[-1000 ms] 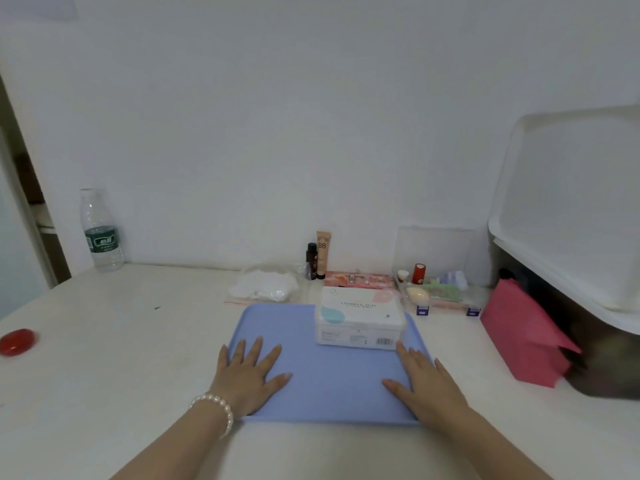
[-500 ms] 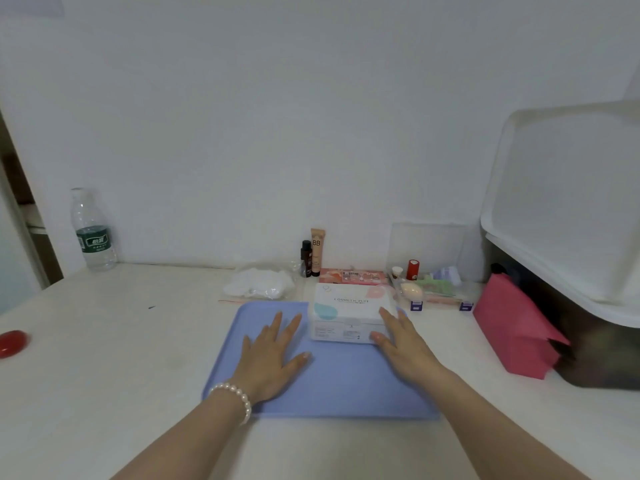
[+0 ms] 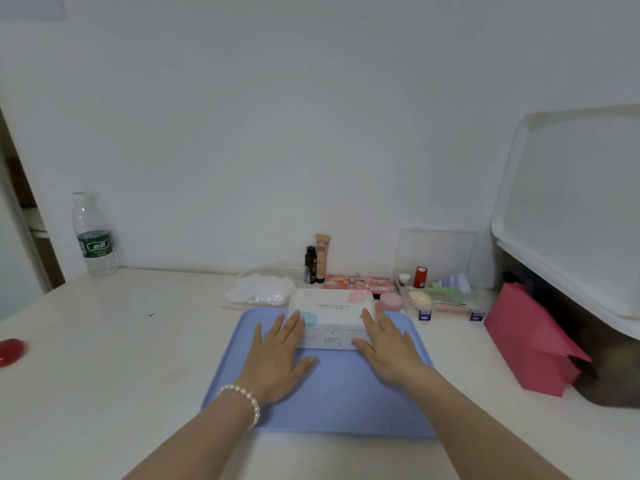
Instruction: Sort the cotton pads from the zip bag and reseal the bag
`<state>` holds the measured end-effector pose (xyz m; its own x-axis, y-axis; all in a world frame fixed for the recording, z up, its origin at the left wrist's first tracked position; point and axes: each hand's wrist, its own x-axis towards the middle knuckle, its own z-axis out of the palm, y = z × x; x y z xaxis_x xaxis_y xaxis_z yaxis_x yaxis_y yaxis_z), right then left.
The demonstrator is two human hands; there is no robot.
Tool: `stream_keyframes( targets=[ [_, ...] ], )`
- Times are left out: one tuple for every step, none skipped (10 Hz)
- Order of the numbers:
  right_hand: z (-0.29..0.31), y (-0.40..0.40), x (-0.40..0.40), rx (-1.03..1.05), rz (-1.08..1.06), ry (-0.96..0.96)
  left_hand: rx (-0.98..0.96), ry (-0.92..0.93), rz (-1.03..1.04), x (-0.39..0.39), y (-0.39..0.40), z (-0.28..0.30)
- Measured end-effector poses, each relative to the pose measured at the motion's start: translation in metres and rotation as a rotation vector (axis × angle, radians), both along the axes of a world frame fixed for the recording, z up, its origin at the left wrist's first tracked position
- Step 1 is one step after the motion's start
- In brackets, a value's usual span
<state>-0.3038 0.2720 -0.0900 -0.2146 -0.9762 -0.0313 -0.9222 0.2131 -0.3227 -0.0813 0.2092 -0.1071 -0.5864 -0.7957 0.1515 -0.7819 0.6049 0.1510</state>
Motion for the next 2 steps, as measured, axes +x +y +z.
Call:
stream_keyframes(
  targets=[
    [-0.0008, -0.0004, -0.0007, -0.001, 0.006, 0.005, 0.053, 0.027, -0.001, 0.0005, 0.0011, 0.0022],
    [0.0067, 0.0013, -0.0035, 0.037, 0.024, 0.024, 0.093, 0.041, 0.031, -0.0016, 0.0015, 0.0072]
  ],
)
